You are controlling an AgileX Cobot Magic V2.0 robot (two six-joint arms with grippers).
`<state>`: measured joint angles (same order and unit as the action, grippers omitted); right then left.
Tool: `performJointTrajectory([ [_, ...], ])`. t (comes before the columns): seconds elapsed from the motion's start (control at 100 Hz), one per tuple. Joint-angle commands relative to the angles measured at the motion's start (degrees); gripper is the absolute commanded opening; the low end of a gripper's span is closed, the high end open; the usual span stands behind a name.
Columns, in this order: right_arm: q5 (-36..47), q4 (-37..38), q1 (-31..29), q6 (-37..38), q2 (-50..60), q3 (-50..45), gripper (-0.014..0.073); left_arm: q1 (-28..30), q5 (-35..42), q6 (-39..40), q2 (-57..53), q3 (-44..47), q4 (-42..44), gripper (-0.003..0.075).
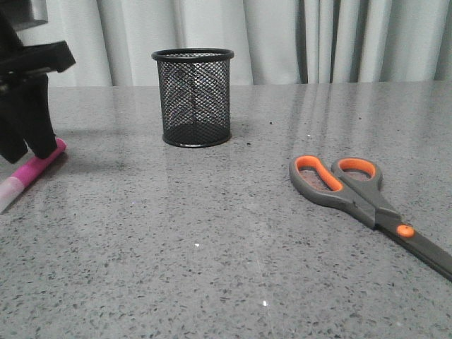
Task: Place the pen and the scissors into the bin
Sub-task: 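Close the left gripper on the pink marker and lift it, then carry the marker upright over the black mesh cup and lower it in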
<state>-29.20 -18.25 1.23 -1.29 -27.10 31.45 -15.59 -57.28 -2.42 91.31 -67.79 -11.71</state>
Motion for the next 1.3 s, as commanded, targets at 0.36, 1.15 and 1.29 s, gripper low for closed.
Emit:
performJointTrajectory([
  [0.36,3.24,-1.97,0.07,-0.68,-0.67,2.12,0.0318,-0.81,1.51,0.26,1.97,-1.89,0.01,0.0156],
  [1.15,3.82,-2.44,0.07,-0.68,-1.43,2.12,0.0318,-13.06,52.70,-58.53,-10.24,-2.16,-61.26,-0.0018],
  [1.29,3.82,-2.44,0.07,-0.68,-2.69,2.12,0.0318,-16.11,52.97,-63.21,-5.91,-4.12,-65.49,-0.0018],
])
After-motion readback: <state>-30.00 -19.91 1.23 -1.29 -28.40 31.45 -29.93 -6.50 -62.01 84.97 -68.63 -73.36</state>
